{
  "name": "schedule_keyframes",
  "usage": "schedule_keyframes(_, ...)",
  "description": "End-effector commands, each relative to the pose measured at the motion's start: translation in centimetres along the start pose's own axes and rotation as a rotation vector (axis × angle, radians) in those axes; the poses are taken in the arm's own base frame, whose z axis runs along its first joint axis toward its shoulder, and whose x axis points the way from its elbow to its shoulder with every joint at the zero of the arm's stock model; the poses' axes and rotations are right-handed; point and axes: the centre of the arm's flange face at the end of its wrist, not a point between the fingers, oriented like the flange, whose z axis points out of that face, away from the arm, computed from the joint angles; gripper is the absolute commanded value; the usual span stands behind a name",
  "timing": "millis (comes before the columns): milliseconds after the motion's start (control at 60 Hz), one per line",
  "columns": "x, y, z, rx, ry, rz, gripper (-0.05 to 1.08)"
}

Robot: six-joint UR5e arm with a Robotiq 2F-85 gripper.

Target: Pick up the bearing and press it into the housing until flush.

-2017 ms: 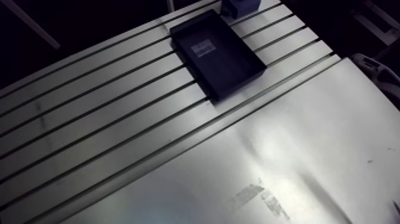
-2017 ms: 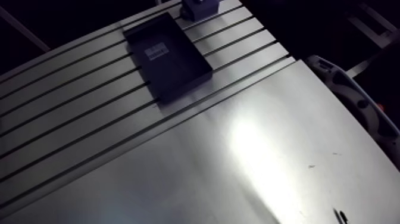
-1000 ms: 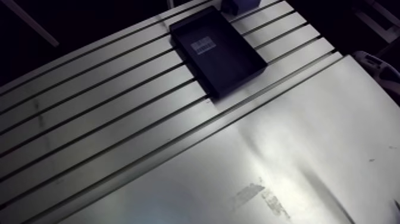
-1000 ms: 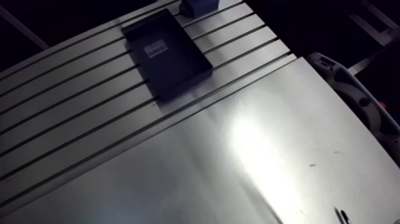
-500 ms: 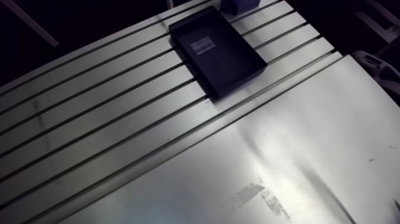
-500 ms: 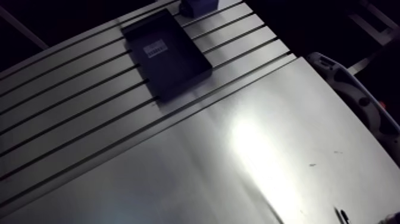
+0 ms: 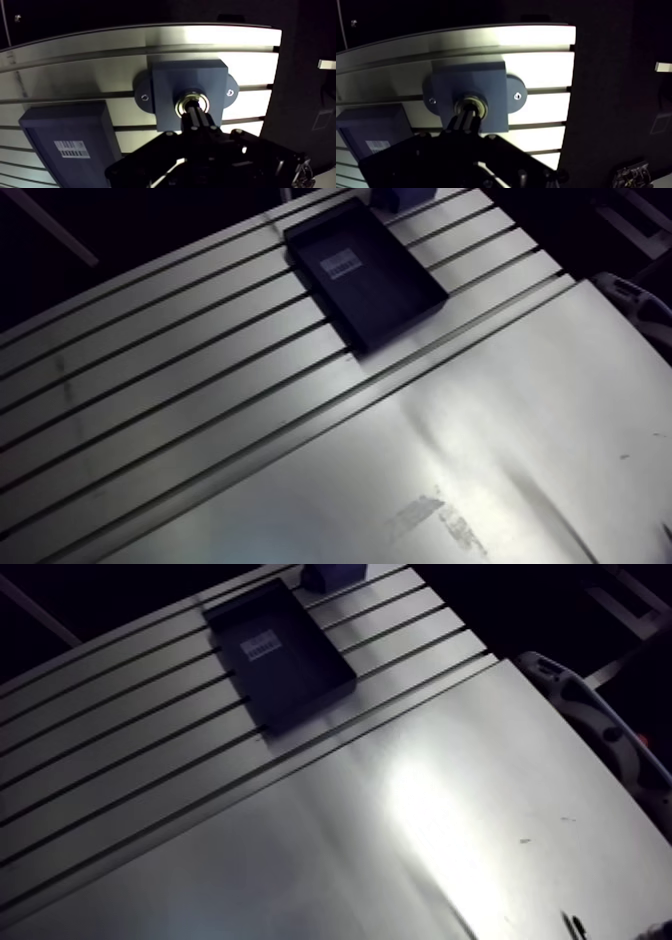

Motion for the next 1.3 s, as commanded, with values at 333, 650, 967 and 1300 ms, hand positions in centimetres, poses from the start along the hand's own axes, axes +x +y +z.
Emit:
schedule_keyframes(333, 0.2, 0.0, 0.5, -0.004, 0.008, -0.014, 1.08)
schedule_keyframes(650, 0.3, 0.0, 0.5, -0.006, 0.007, -0.014, 1.08)
schedule_keyframes(967, 0.3, 0.0, 0.7, -0.005, 0.006, -0.014, 1.08)
schedule_keyframes(1300, 0.3, -0.1, 1.2, -0.001, -0.002, -0.015, 1.08)
